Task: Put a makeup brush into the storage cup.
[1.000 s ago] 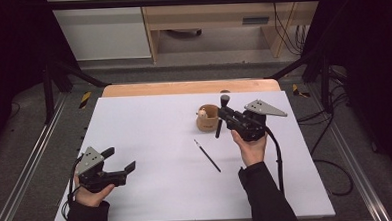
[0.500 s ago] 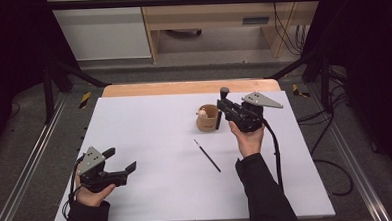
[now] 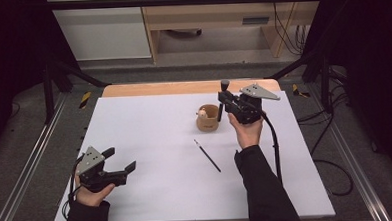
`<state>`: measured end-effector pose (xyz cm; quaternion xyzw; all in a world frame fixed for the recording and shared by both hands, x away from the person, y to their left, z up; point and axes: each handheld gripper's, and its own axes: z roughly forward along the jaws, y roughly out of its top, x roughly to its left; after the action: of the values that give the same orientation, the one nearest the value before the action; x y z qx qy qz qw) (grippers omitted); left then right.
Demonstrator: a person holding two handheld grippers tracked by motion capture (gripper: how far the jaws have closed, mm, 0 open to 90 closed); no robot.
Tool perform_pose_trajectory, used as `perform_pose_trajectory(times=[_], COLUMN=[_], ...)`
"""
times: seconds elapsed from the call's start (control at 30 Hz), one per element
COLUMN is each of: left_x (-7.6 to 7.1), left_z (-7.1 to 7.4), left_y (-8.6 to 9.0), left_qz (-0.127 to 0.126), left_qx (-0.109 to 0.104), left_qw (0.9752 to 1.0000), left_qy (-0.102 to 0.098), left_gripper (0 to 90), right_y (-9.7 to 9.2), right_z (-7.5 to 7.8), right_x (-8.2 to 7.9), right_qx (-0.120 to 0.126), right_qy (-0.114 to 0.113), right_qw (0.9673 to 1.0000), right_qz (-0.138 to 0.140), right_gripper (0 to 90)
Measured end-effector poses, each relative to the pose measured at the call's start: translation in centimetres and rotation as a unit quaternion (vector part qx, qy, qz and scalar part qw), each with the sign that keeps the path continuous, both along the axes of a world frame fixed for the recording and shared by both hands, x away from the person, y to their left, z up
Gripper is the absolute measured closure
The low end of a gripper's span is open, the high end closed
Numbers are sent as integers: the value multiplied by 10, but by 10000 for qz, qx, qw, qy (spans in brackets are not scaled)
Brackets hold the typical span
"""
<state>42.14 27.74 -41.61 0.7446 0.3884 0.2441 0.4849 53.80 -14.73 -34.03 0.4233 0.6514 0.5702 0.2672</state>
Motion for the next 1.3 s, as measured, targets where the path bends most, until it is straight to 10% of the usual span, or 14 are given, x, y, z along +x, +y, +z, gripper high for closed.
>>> perform_pose_trajectory(times=[1.3], left_x=[2], left_z=[0], left_y=[2], left_qz=[-76], left_qx=[8], left_qw=[10000], left_qy=[-56], left_gripper=[95], right_y=[15], right_z=[-12], right_x=[44], right_qx=[-189], right_qy=[41], right_qw=[9992], right_qz=[-339], right_gripper=[770])
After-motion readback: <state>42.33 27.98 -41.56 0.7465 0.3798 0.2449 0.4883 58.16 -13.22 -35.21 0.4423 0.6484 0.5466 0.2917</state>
